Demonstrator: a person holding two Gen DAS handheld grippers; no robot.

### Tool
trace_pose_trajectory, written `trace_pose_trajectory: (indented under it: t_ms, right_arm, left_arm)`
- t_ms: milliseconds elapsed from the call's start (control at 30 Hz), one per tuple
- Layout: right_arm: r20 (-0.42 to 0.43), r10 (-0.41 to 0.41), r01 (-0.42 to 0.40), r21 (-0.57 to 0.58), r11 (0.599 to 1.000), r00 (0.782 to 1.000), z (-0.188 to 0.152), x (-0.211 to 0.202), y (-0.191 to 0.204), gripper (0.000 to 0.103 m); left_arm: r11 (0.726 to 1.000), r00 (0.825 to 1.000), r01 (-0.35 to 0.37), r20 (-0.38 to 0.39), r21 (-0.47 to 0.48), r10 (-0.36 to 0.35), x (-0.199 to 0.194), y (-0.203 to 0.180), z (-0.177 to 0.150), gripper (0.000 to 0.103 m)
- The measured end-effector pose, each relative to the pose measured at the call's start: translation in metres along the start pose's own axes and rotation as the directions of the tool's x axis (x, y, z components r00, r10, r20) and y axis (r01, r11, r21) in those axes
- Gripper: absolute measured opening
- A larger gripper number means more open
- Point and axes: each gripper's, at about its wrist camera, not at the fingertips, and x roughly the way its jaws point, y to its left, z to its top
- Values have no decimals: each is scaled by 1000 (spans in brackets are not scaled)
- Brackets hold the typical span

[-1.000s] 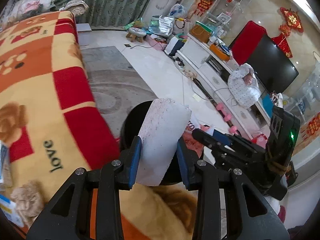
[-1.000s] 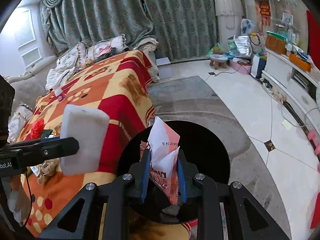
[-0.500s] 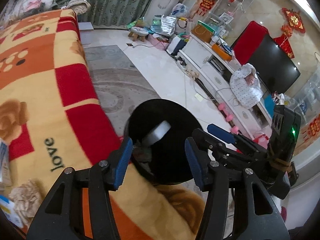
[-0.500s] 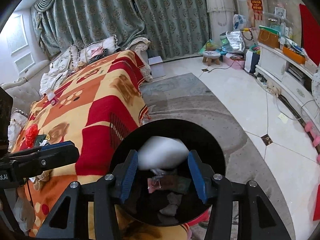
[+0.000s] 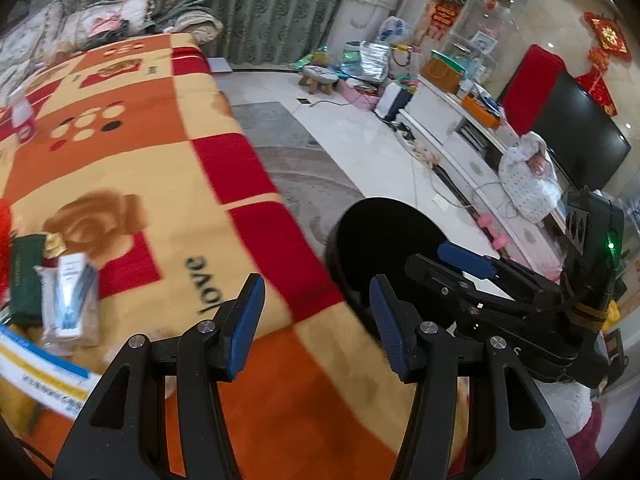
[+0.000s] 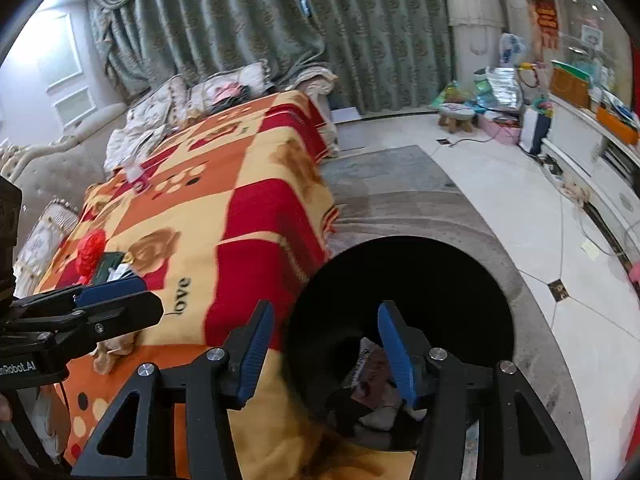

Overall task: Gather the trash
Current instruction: 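Move both open tools back over the remaining items on the bed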

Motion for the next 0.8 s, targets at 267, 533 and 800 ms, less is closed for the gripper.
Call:
trace_pose_trajectory:
  t_ms: [267,533,800]
  right_arm:
    - [-38,58,-61,-71,996,998,-1,15,47,57]
    - [-72,124,-133,-134,982,990,-1,26,93,58]
    - [-132,230,-255,-214,943,964,-7,39,154,59]
  left_arm:
    - [995,996,-85,18,-45,86,-23,39,-12,53]
    - [987,990,-135,31,-89,138,-51,76,-26,53]
    - [964,974,-220,29,-152,227,-92,137,-52,53]
